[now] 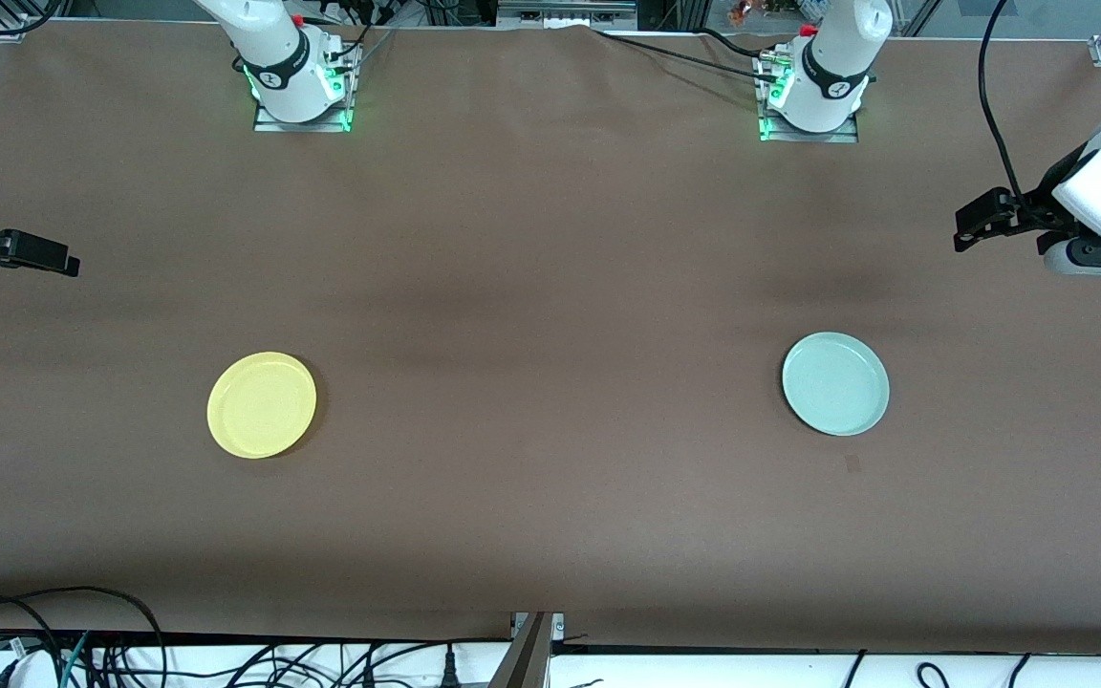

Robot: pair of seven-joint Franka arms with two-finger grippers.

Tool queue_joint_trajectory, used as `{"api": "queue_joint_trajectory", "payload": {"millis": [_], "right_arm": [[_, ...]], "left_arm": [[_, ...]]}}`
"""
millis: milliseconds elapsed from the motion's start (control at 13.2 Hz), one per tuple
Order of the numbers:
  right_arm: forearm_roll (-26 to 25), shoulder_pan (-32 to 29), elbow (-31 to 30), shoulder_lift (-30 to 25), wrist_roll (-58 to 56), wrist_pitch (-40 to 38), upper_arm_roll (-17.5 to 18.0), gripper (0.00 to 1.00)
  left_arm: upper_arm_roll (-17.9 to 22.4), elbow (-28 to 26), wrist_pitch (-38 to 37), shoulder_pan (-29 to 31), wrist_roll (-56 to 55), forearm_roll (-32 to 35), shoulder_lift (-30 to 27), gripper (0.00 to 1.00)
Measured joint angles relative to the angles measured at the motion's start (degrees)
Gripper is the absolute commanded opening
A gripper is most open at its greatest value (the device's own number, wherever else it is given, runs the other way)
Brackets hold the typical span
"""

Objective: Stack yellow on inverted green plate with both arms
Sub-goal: 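Reach the left gripper to the green plate while the right gripper reaches the yellow plate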

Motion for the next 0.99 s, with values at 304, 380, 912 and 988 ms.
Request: {"api": "queue_joint_trajectory", "payload": {"millis": [304, 380, 912, 988], "right_arm": [[0.0, 0.0, 0.0, 0.02, 0.0, 0.0, 0.0, 1.0], [0.0, -0.01, 0.0, 0.02, 0.0, 0.0, 0.0, 1.0], [-0.03, -0.2, 0.0, 0.1, 0.0, 0.0, -0.04, 1.0], [-0.2, -0.2, 0.0, 0.11, 0.0, 0.0, -0.04, 1.0]], "left_arm": [[0.0, -0.08, -0.48, 0.0, 0.0, 0.0, 0.27, 1.0], [0.0, -0.25, -0.52, 0.0, 0.0, 0.0, 0.42, 1.0], [0.17, -11.4, 13.14, 1.1, 0.07, 0.0, 1.91, 1.0], [0.18, -14.35, 17.38, 1.33, 0.18, 0.0, 2.6, 1.0]]}}
